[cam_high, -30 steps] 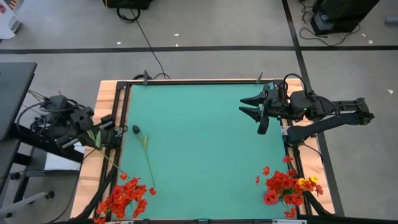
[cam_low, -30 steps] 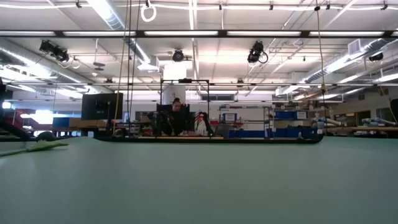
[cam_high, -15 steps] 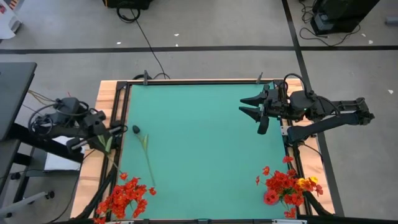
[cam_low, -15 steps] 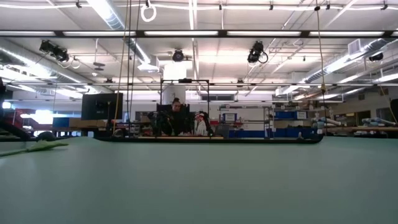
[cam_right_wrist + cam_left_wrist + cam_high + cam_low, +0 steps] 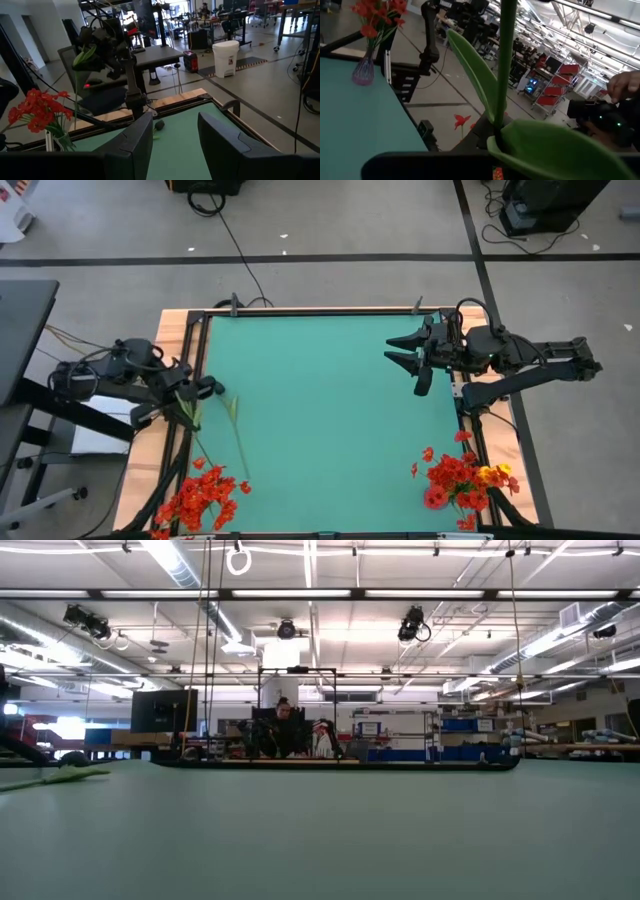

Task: Sort flowers into vase by color
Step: Put the bottom black tulip into the transparent vase

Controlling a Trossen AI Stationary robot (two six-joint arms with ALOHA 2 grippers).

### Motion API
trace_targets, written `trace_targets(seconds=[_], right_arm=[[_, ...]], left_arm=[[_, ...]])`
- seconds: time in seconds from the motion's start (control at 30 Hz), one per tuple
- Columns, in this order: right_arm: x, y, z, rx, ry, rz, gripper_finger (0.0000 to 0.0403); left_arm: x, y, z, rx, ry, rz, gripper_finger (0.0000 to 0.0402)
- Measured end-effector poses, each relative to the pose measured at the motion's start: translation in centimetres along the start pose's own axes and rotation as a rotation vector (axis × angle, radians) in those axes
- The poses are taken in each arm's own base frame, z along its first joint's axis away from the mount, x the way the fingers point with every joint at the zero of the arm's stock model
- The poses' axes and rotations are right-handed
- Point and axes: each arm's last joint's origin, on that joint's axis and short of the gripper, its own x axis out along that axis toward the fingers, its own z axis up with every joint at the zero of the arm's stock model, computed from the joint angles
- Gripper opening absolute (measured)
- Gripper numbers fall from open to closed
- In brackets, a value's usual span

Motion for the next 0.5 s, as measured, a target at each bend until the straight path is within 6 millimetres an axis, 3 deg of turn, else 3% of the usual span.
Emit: trace_targets(seconds=[0.27, 0.5], right_arm=[[0.0, 0.0, 0.0, 0.0, 0.0, 0.0, 0.0165], [0.0, 0.0, 0.0, 0.0, 0.0, 0.0, 0.0165]], left_arm=[[0.4, 0.0, 0.6, -0.004, -0.031, -0.025, 0.0011], [0.7, -1.0, 0.7, -0.003, -0.005, -0.163, 0.0011]])
